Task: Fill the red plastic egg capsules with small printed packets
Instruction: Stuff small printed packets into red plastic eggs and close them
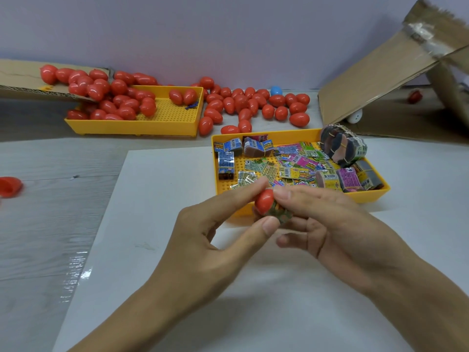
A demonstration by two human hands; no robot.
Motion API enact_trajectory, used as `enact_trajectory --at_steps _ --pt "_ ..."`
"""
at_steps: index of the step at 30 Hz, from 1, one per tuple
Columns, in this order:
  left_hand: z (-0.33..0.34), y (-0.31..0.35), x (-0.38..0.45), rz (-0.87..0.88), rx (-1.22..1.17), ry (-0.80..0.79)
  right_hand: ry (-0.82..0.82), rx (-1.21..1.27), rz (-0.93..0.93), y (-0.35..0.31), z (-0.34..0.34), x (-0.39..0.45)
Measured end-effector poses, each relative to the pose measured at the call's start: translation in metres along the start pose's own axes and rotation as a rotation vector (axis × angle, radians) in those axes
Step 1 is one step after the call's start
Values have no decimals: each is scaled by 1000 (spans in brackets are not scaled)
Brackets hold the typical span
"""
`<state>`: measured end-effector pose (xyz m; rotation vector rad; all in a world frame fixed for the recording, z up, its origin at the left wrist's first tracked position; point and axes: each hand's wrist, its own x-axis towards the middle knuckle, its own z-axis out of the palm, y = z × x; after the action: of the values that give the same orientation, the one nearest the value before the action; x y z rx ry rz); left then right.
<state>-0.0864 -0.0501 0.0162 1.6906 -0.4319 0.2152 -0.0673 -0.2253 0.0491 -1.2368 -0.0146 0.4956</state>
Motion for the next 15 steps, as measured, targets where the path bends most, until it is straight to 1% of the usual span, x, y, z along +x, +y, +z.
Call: enact_trajectory --at_steps 3,5,6,8,10,13,15 --pt "2 6 -2 -47 -92 107 184 -371 -395 5 1 -2" --pt "2 10 0 -72 -123 150 196 -567 -610 10 3 -4" --pt "1 11 1 -106 -169 136 179 -614 -666 13 3 -5" --pt "2 11 4 -206 -269 83 155 -680 -721 16 3 -6" --pt "3 8 4 -270 -320 55 151 -761 -761 18 5 -4" --pt "3 3 3 -248 -314 76 139 -820 -778 19 4 -4" --pt "-1 1 5 -176 -291 105 106 -762 -706 16 1 -5"
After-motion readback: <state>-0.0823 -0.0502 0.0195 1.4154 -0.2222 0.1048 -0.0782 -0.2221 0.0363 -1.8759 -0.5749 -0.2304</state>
